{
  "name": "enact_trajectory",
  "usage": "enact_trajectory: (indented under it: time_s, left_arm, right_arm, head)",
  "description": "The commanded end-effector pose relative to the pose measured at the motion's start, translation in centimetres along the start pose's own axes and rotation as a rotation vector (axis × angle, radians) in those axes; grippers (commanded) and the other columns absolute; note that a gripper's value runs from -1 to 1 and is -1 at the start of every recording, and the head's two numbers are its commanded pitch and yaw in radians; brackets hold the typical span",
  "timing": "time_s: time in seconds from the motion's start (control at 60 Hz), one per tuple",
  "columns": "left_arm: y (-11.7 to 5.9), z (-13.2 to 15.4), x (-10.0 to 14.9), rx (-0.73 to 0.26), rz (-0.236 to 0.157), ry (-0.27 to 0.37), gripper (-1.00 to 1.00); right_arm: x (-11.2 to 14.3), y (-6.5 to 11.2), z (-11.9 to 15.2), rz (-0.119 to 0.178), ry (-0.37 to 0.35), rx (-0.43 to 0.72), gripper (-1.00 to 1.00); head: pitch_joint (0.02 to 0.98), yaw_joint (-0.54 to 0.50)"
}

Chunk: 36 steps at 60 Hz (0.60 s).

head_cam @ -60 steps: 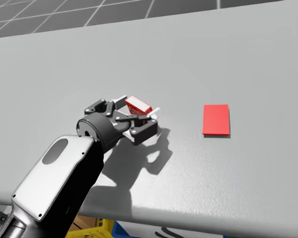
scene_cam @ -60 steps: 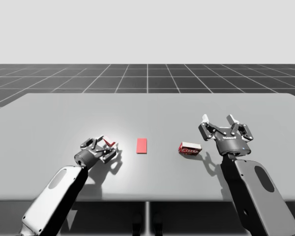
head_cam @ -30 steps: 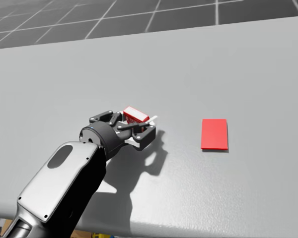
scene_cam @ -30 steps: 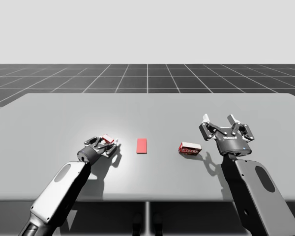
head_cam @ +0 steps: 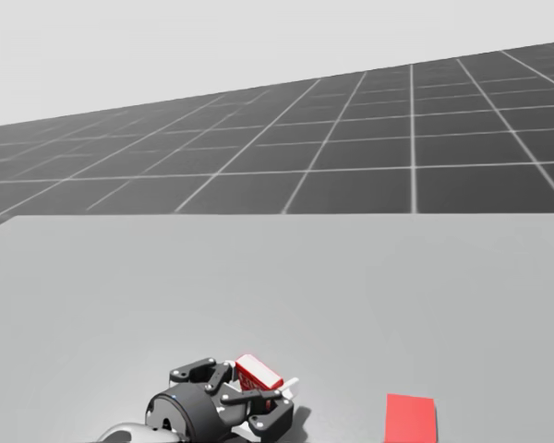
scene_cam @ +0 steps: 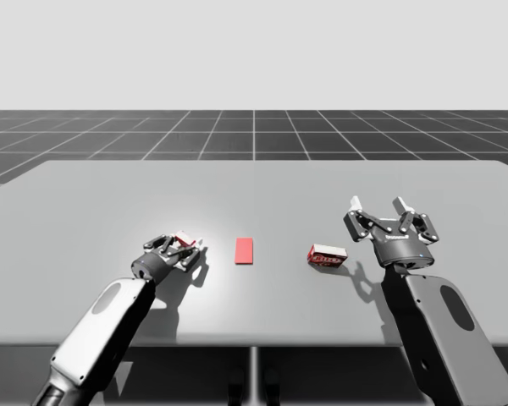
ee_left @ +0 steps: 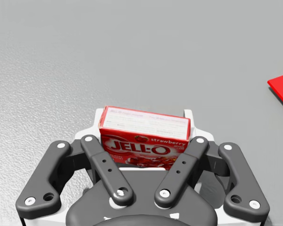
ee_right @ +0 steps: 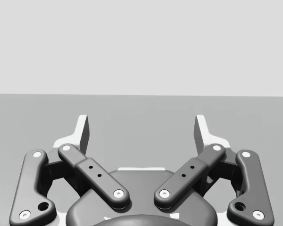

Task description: Look at the card. If it is red, pick the object on the left. If it is green, pick the object on the right.

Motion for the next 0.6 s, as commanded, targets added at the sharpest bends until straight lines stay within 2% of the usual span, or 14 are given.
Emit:
enact_trajectory:
  time_s: [0.017,0.083,0.283,0.35,0.383,0.433,0.45,0.6]
  left_arm:
    - [-1.2,0.2,-0.4,-0.149,0.005,0.014,1.0]
    - [-0.9,0.5,1.1,-0.163,0.034,-0.02,1.0]
    - [-0.2,1.6,5.7,-0.158,0.025,-0.105,0.99]
    - [-0.1,1.9,7.4,-0.151,0.003,-0.134,0.98]
    - [-0.1,2.1,8.3,-0.149,-0.002,-0.15,0.99]
    - [-0.1,2.7,9.9,-0.142,-0.019,-0.181,0.99]
    - [-0.1,2.7,9.9,-0.142,-0.019,-0.181,0.99]
    - [-0.2,4.8,15.0,-0.121,-0.068,-0.292,1.0]
  right_arm:
    - [-0.1,-0.1,0.0,-0.001,0.001,0.0,-1.0]
    - [-0.1,-0.1,0.0,-0.004,0.005,0.003,-1.0]
    - [-0.1,-0.1,-0.1,-0.01,0.012,0.01,-1.0]
    - [-0.1,-0.2,-0.1,-0.011,0.009,0.012,-1.0]
    - [-0.1,-0.2,-0.1,0.006,0.001,0.016,-1.0]
    - [0.0,-0.3,-0.2,-0.008,0.007,0.016,-1.0]
    - [0.0,-0.3,-0.2,-0.008,0.007,0.016,-1.0]
    - [0.0,-0.4,-0.2,-0.014,0.016,0.001,-1.0]
  head:
    - [0.444,0.31]
    - [0.443,0.31]
    - [0.438,0.32]
    - [0.434,0.33]
    - [0.432,0.33]
    - [0.429,0.33]
    - [0.429,0.33]
    - [0.422,0.33]
